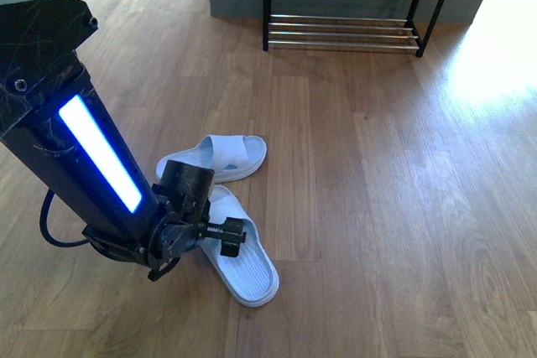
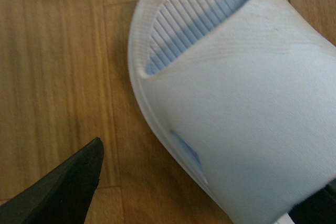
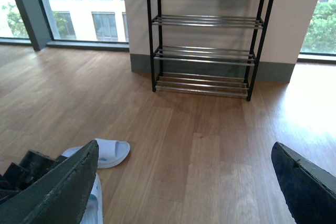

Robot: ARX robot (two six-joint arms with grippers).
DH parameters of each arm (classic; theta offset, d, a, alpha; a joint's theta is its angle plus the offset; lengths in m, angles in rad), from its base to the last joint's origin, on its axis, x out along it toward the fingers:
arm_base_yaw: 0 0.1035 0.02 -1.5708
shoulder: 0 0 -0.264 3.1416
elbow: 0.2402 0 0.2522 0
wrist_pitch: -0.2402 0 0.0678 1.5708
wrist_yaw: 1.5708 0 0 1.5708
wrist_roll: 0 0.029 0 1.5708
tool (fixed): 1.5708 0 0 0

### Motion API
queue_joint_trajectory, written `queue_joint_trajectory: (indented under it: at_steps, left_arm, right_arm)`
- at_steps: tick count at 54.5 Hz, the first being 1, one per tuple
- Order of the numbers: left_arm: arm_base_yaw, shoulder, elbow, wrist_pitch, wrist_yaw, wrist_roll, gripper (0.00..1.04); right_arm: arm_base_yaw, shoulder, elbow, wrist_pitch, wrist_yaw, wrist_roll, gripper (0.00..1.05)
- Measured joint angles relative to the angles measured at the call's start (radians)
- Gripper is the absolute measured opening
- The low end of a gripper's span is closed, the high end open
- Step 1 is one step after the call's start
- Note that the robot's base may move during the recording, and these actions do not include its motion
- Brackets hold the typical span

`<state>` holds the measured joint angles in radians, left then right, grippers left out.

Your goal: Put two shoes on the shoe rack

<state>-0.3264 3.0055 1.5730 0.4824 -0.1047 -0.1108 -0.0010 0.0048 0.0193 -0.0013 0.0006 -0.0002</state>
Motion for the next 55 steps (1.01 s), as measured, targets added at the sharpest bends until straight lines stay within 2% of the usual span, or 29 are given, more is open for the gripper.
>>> queue_joint_trajectory:
  at_steps: [9, 11, 18, 33, 46, 55]
  left_arm:
    - [0.021, 0.038, 0.029, 0.056, -0.055, 0.031, 0.95]
    - [0.023, 0.044, 0.035, 0.054, -0.078, 0.034, 0.91]
    - [0.039, 0.057, 0.038, 0.039, -0.130, 0.026, 0.74]
    - [0.073, 0.051, 0.024, 0.008, -0.147, 0.004, 0.34]
    - [0.104, -0.036, -0.069, 0.000, -0.161, -0.025, 0.02]
    - [0.131, -0.168, -0.183, 0.003, -0.193, -0.034, 0.02]
  right_arm:
    - [0.000, 0.000, 0.000, 0.000, 0.000, 0.000, 0.95]
    - [0.000, 0.000, 0.000, 0.000, 0.000, 0.000, 0.95]
    - [0.000, 0.000, 0.000, 0.000, 0.000, 0.000, 0.95]
    - [0.000, 0.000, 0.000, 0.000, 0.000, 0.000, 0.95]
    - [0.000, 0.000, 0.000, 0.000, 0.000, 0.000, 0.95]
    - [0.000, 0.000, 0.000, 0.000, 0.000, 0.000, 0.95]
